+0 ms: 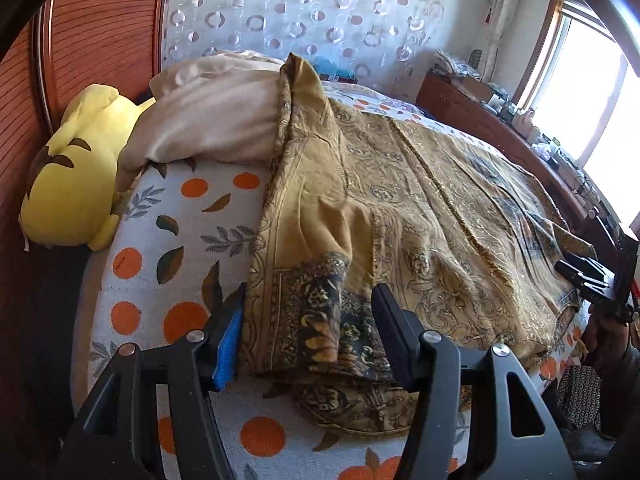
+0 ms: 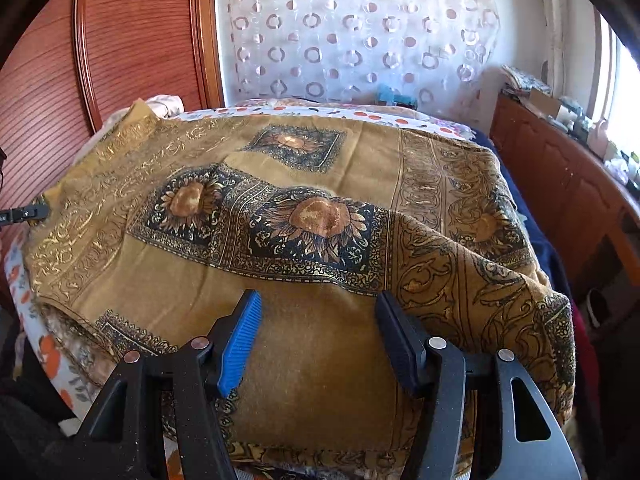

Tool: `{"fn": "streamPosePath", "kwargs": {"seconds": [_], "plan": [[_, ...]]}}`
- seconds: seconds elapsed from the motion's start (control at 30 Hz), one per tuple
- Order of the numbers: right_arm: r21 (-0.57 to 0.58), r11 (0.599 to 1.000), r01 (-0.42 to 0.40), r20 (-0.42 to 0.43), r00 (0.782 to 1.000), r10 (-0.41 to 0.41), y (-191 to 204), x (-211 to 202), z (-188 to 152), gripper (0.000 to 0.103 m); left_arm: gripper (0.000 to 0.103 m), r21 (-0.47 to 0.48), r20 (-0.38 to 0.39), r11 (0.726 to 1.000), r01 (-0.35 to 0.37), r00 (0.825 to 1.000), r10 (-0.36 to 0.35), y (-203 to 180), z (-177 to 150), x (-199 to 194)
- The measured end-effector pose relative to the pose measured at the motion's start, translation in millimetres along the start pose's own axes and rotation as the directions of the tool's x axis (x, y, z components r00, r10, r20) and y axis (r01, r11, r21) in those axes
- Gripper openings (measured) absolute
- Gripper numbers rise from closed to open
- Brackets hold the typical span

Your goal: Fold small clothes

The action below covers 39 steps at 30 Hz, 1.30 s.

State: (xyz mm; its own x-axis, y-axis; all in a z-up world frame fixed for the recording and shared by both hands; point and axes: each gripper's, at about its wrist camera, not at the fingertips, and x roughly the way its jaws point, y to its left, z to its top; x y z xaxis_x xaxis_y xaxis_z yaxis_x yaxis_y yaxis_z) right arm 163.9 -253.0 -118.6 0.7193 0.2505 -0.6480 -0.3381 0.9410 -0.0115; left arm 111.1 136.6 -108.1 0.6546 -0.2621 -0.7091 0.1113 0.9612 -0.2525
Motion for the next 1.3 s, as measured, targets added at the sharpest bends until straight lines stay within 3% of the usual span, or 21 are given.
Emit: {"fn": "streamPosePath", "kwargs": {"seconds": [0.37,0.53,0.73,0.93,1.13,1.3], "plan": [[0.002,1.0,0.007,0.033,0.999,-0.007,3.2,-22.0,-9.6,0.064,0.029,-0.003,0.004,1.0,-0.018,1.0,0.018,-0.2,-4.0,-2.5],[0.001,1.0,0.005,0.035,0.999,-0.005,1.9,-25.5,-12.0,0.064,0.008,0.018,-0.016,1.0,0.002,1.0,-0.002,-6.0,-3.2,-1.3],[0.001,1.0,0.005,0.034,0.999,-0.005,1.7,-27.2,-12.6,0.064,0.007,0.054,0.03,0.997,0.059,0.998,-0.061,-28.5,9.7,-16.8],[-0.001,1.0,-0.005,0.026,1.0,0.005,-1.2,-28.5,-10.1,0.064,0.007,0.149,0.052,0.982,0.12,0.99,-0.129,-75.2,33.2,-23.8],[0.051,0.999,-0.014,0.031,0.999,0.012,-13.5,-47.7,-4.4,0.065,0.007,0.278,0.037,0.943,0.184,0.979,-0.201,-143.3,65.0,-11.1],[0.073,0.997,-0.01,0.051,0.999,0.007,-30.0,-70.9,-5.5,0.065,0.007,0.378,0.007,0.895,0.236,0.966,-0.258,-208.7,86.7,4.1]]}}
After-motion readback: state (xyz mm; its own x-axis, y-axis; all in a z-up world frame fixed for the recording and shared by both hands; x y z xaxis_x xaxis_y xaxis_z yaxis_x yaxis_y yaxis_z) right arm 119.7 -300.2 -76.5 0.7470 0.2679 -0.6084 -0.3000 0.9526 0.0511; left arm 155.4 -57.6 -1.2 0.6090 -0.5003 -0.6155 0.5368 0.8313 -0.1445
